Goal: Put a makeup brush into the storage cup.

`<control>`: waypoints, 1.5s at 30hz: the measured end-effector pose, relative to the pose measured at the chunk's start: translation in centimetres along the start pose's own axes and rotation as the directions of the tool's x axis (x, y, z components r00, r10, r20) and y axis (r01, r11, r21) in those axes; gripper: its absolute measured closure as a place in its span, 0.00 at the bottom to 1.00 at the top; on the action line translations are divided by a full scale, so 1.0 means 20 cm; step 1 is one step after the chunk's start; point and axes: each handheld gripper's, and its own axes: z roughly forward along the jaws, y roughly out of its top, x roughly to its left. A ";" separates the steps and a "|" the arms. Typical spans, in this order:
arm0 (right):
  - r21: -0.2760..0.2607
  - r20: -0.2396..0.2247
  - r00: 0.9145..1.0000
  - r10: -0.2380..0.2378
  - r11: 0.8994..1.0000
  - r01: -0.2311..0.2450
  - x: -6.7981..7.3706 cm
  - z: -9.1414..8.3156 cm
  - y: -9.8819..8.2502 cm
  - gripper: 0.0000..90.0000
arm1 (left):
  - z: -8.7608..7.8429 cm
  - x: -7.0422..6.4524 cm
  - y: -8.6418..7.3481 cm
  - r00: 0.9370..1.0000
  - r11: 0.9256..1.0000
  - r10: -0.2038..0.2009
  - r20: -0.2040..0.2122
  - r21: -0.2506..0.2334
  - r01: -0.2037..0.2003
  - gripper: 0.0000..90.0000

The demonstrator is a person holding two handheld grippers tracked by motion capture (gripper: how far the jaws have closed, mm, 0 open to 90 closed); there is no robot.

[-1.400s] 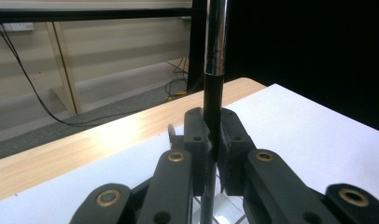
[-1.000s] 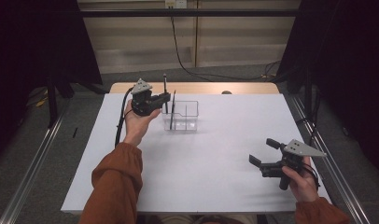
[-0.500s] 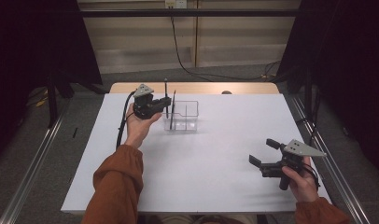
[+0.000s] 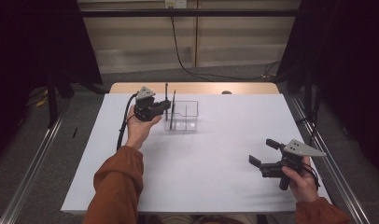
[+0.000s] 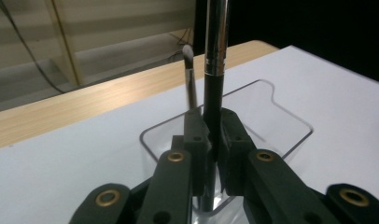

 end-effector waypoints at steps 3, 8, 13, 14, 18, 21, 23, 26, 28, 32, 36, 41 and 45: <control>0.004 -0.002 1.000 0.004 1.000 -0.004 0.00 0.00 0.00 0.00 | 0.00 0.00 0.00 1.000 1.000 -0.008 0.002 -0.004 0.008 0.93; 0.003 -0.001 1.000 0.003 1.000 -0.003 0.00 0.00 0.00 0.00 | 0.00 0.00 0.00 1.000 1.000 -0.008 0.003 -0.001 0.008 0.90; -0.002 -0.004 1.000 0.009 1.000 -0.009 0.00 0.00 0.00 0.00 | 0.00 0.01 0.00 1.000 1.000 -0.008 -0.007 -0.007 0.007 0.85; -0.001 -0.004 1.000 0.006 1.000 -0.006 0.00 0.00 0.00 0.00 | 0.00 0.01 0.00 1.000 1.000 -0.002 -0.016 -0.008 0.002 0.83; -0.001 -0.003 1.000 0.007 1.000 -0.007 0.00 0.00 0.00 0.00 | -0.01 0.01 0.00 1.000 1.000 -0.007 -0.008 -0.017 0.007 0.77; -0.003 -0.002 1.000 0.006 1.000 -0.006 0.00 0.00 0.00 0.00 | -0.01 0.01 0.00 1.000 1.000 -0.018 -0.003 -0.024 0.018 0.72; -0.003 -0.003 1.000 0.010 1.000 -0.010 0.00 0.00 0.00 0.00 | -0.01 0.01 0.00 1.000 0.999 -0.020 -0.009 -0.030 0.019 0.67; -0.003 -0.002 1.000 0.010 1.000 -0.010 0.00 0.00 0.00 0.00 | -0.01 0.01 0.00 1.000 0.999 -0.013 -0.011 -0.033 0.013 0.59; -0.003 -0.001 1.000 0.010 1.000 -0.010 -0.01 0.00 0.00 0.00 | -0.01 0.01 0.00 1.000 0.999 -0.012 -0.010 -0.037 0.012 0.56; -0.003 0.000 1.000 0.011 1.000 -0.011 -0.01 0.00 0.00 0.00 | -0.01 0.01 0.00 1.000 0.999 -0.018 -0.003 -0.039 0.018 0.54; -0.006 0.006 1.000 0.018 1.000 -0.018 -0.02 0.00 0.00 0.00 | -0.02 0.02 0.01 0.999 0.998 -0.031 -0.016 -0.049 0.030 0.39; -0.008 0.006 1.000 0.012 1.000 -0.012 -0.01 0.00 0.00 0.00 | -0.03 0.00 0.01 0.999 0.998 -0.030 0.018 -0.060 0.031 0.26; -0.011 0.011 1.000 0.009 1.000 -0.009 -0.01 0.00 0.00 0.00 | -0.05 0.00 0.00 0.999 0.997 -0.035 0.009 -0.070 0.036 0.16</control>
